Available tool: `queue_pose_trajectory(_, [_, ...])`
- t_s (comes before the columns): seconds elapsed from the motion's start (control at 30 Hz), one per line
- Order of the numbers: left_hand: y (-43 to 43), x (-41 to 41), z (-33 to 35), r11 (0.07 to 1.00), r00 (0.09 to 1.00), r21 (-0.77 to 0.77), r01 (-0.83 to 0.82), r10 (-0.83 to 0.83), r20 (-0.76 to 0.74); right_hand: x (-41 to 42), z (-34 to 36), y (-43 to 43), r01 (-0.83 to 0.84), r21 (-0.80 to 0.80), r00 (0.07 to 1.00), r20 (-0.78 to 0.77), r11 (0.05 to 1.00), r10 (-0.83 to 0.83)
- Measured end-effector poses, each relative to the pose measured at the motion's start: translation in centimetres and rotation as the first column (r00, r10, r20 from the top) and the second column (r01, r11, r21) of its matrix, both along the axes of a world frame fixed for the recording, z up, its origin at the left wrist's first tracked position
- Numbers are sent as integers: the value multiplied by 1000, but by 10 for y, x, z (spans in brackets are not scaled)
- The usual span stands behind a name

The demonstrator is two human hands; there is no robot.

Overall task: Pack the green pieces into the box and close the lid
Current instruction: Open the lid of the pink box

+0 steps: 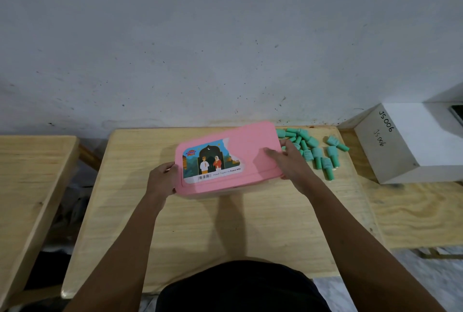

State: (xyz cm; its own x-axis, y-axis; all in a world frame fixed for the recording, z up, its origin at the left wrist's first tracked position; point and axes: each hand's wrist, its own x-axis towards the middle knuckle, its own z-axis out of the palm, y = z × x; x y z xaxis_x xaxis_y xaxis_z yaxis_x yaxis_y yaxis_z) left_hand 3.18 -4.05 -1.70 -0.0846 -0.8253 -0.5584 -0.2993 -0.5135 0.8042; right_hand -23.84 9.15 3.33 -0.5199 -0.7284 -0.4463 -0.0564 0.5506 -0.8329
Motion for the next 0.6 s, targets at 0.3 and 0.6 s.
queue_pose_trajectory(0.3, [1, -5, 2, 1000, 1000, -15, -21, 21, -2, -3, 4, 2, -83, 2, 980, -180, 997, 82])
queue_pose_trajectory(0.6, [0, -5, 1, 1000, 1000, 1, -6, 6, 21, 6, 11, 8, -84, -73, 996, -42, 994, 81])
